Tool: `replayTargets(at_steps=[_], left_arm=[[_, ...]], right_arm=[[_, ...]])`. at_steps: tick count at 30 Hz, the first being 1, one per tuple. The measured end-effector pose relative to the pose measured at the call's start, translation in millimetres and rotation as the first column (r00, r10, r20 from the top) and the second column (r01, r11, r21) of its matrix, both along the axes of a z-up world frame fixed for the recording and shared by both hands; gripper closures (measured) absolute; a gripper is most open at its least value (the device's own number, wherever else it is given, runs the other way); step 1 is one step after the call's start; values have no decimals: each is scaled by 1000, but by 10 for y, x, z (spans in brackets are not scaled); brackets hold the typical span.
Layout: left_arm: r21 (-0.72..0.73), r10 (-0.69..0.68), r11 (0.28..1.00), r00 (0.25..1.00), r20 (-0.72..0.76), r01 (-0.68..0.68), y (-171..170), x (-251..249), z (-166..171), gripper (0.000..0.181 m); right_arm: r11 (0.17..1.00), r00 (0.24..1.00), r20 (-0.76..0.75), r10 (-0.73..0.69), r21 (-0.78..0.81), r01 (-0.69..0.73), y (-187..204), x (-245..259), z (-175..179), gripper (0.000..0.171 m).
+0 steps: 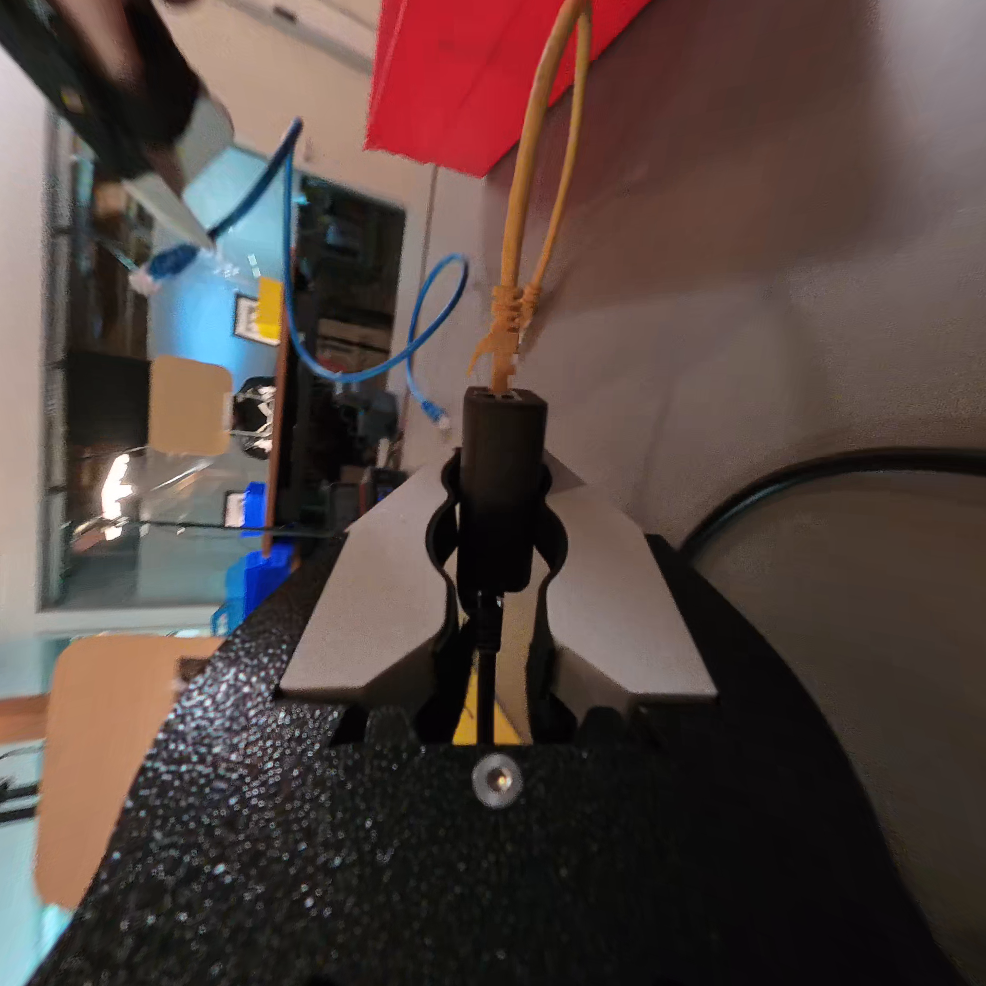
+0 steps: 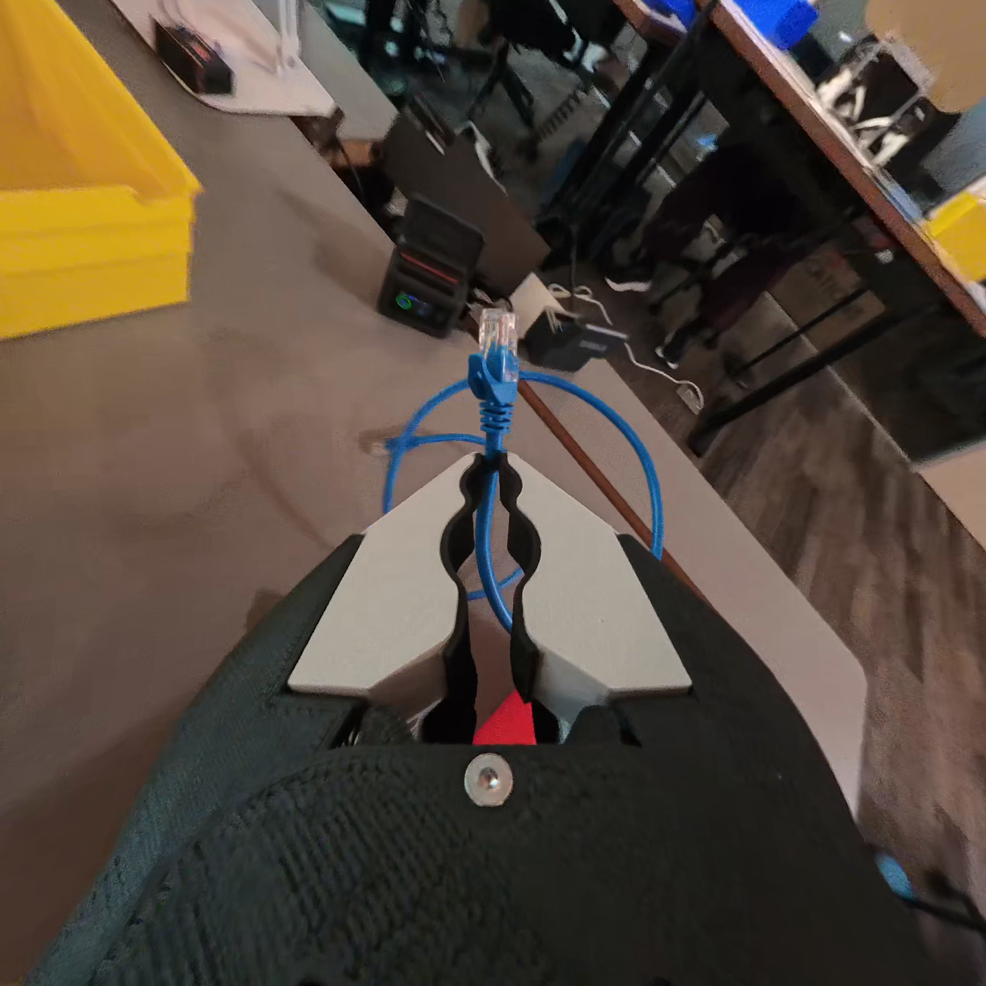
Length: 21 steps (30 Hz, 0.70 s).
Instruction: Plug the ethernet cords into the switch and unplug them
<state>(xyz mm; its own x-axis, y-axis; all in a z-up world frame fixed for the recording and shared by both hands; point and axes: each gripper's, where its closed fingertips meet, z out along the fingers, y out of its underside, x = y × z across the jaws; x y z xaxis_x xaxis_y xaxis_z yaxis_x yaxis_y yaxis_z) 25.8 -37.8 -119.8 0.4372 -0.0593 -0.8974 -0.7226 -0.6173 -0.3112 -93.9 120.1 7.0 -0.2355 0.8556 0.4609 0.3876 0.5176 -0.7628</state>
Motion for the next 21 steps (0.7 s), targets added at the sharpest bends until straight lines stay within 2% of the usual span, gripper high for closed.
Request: replayTargets(at_steps=[4, 8, 13, 16, 19, 21], left_arm=[[62, 108, 993, 980, -169, -99, -166, -235, 262, 160], [-7, 151, 986, 915, -373, -166, -314, -389, 336, 160], [-49, 149, 982, 903, -402, -184, -360, -439, 279, 160], [-55, 150, 981, 907, -393, -186, -352, -444, 244, 160], [-90, 134, 979, 910, -393, -183, -338, -438, 157, 160], [-115, 115, 978, 914, -390, -172, -307, -415, 87, 160]], right_arm=[[975, 981, 128, 146, -189, -120, -235, 408, 191, 168], [878, 897, 269, 351, -428, -215, -690, 1037, 24, 168], [801, 741, 421, 523, -540, -259, -1168, 1759, -598, 167], [796, 667, 494, 557, -546, -260, -1352, 2005, -1065, 167], [804, 660, 514, 549, -539, -249, -1434, 2050, -1397, 167], [805, 688, 488, 537, -540, -246, -1457, 2000, -1505, 167]])
